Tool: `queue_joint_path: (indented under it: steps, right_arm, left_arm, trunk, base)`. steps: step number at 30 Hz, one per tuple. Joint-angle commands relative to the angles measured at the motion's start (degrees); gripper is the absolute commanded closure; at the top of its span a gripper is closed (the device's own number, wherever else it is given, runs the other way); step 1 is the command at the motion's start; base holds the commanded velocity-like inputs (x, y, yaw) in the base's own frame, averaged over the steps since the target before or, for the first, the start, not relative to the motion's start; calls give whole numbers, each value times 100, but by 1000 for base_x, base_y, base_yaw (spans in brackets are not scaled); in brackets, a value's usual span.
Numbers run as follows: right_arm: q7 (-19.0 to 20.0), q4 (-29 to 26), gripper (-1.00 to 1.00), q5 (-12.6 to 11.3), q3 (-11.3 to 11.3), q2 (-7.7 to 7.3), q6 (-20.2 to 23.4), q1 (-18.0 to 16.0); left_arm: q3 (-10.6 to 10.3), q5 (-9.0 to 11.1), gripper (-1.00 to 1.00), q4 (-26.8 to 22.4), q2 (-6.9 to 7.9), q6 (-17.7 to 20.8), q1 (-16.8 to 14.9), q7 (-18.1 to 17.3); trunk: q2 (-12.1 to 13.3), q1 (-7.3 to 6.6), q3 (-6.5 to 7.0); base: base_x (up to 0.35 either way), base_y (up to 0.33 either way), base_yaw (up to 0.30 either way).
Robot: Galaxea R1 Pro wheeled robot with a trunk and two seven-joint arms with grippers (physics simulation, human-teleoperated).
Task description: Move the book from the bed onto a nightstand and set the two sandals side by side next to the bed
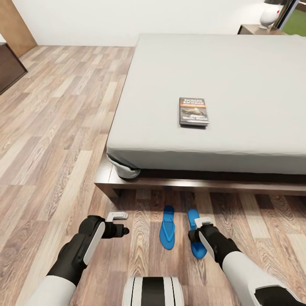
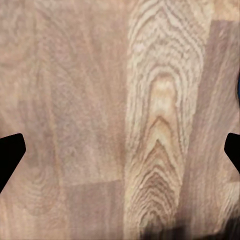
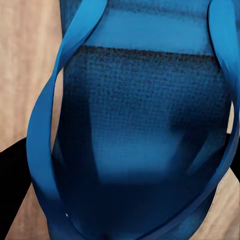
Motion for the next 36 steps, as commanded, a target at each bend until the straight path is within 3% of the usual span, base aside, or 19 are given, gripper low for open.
queue_joint_path:
  steps: [1, 9, 14, 22, 33, 36]
  right_arm:
    - [-19, -9, 100, 9, 30, -1, 17, -2]
    - [-44, 6, 100, -33, 21, 11, -211, -2]
    - [-49, 0, 100, -35, 14, -4, -241, -38]
    - [-50, -9, 100, -27, 14, 6, -247, -90]
    - [-50, -15, 100, -17, 21, 11, -248, -222]
    - [-50, -22, 100, -10, 21, 17, -248, -284]
  left_arm:
    - [0, 20, -100, -4, -1, 22, 0, 10]
    - [7, 56, -100, -119, -4, 22, 1, 10]
    - [9, 54, -100, -792, 4, 22, 10, 10]
    - [32, 65, -100, -1194, 8, 22, 17, 10]
    - [51, 60, -100, -1429, 93, 22, 152, 10]
    - [50, 61, -100, -1458, 132, 22, 160, 10]
  trunk:
    - [-3, 1, -26]
    - [-14, 22, -204]
    - [-20, 35, -314]
    - [-31, 55, -492]
    - [-46, 84, -735]
    - [-46, 84, -735]
  base:
    - [0, 0, 0]
    - [0, 0, 0]
    - [0, 0, 0]
    - [0, 0, 0]
    - [0, 0, 0]
    - [0, 0, 0]
